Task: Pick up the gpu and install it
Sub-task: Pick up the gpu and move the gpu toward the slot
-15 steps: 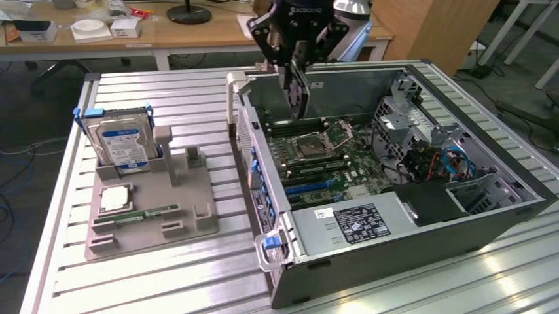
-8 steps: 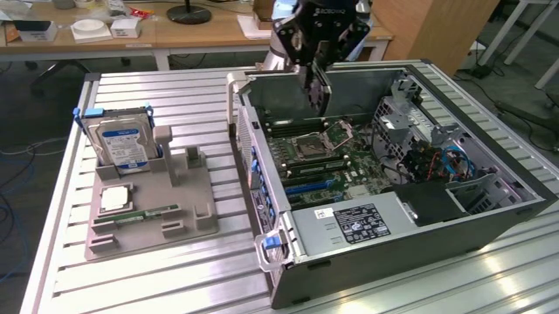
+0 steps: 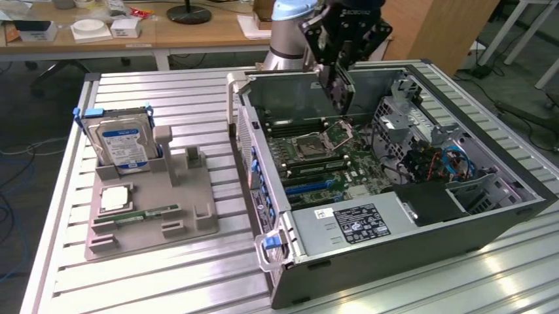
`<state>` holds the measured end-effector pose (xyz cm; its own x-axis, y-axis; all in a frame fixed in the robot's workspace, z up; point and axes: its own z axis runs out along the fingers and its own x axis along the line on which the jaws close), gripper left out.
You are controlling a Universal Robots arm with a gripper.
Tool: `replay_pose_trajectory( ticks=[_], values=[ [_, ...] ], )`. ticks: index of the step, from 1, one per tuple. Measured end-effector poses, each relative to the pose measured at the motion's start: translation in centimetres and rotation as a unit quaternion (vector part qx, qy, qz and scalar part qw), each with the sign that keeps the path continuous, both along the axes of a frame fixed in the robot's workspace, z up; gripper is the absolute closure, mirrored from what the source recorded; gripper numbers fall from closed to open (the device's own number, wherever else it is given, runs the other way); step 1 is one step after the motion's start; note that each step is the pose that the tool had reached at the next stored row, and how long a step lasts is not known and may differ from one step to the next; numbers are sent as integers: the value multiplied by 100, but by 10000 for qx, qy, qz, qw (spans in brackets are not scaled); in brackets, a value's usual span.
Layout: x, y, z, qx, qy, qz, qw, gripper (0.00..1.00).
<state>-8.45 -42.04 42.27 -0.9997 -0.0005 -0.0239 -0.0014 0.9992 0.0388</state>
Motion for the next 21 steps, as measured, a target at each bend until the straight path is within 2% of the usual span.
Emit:
replay_pose_trajectory(
  ticks=[14, 21],
  values=[
    [586, 0, -18, 1, -12, 0, 10000, 73],
    [607, 0, -18, 0, -12, 0, 10000, 73]
  ],
)
